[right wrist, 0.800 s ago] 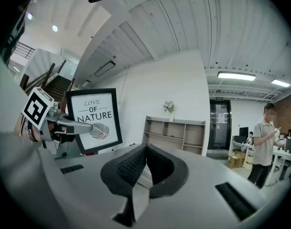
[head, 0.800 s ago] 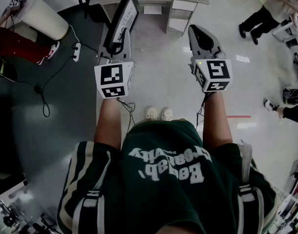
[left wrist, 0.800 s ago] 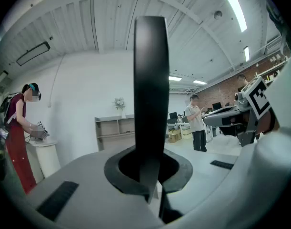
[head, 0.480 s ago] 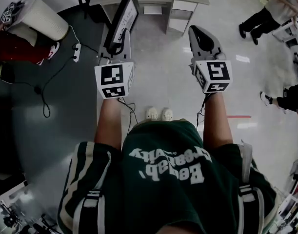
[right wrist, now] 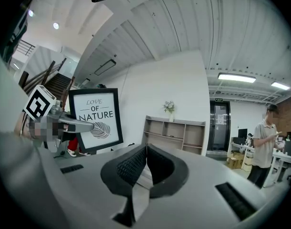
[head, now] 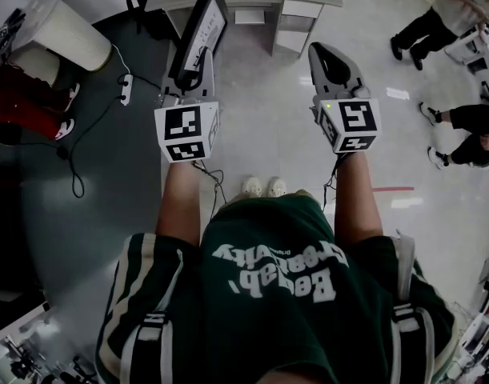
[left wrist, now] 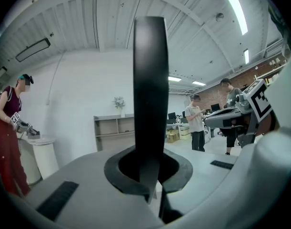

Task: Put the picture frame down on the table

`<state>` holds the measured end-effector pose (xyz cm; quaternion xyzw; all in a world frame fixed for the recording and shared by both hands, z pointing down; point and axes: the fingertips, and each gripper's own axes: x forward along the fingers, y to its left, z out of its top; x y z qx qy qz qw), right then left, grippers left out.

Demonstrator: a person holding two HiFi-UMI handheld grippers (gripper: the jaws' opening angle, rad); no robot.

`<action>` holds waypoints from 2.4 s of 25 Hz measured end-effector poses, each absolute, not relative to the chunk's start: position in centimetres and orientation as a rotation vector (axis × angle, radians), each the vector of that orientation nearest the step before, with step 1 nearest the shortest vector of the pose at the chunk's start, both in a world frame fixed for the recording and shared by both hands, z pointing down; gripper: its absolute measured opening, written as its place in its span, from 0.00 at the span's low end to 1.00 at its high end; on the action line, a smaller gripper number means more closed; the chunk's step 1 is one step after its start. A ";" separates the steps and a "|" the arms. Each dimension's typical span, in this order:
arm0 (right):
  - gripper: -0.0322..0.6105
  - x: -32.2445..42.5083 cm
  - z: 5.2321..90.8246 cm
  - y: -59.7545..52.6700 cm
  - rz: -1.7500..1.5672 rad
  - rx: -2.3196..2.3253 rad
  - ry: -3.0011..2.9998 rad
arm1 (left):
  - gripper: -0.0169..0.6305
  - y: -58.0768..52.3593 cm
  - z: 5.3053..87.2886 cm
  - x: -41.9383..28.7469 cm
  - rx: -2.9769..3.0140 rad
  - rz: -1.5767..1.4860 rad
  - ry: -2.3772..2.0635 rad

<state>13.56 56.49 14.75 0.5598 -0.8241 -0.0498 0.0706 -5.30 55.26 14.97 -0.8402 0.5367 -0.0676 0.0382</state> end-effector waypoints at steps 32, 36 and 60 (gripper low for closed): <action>0.11 13.5 16.3 40.8 -0.161 1.675 -2.502 | 0.07 40.3 16.4 -4.6 -2.594 -0.259 1.577; 0.10 14.7 16.0 35.2 -0.161 1.643 -2.528 | 0.07 35.7 16.2 -2.6 -2.597 -0.254 1.556; 0.11 20.0 17.7 15.4 -0.132 1.544 -2.622 | 0.07 17.4 18.5 2.6 -2.578 -0.312 1.656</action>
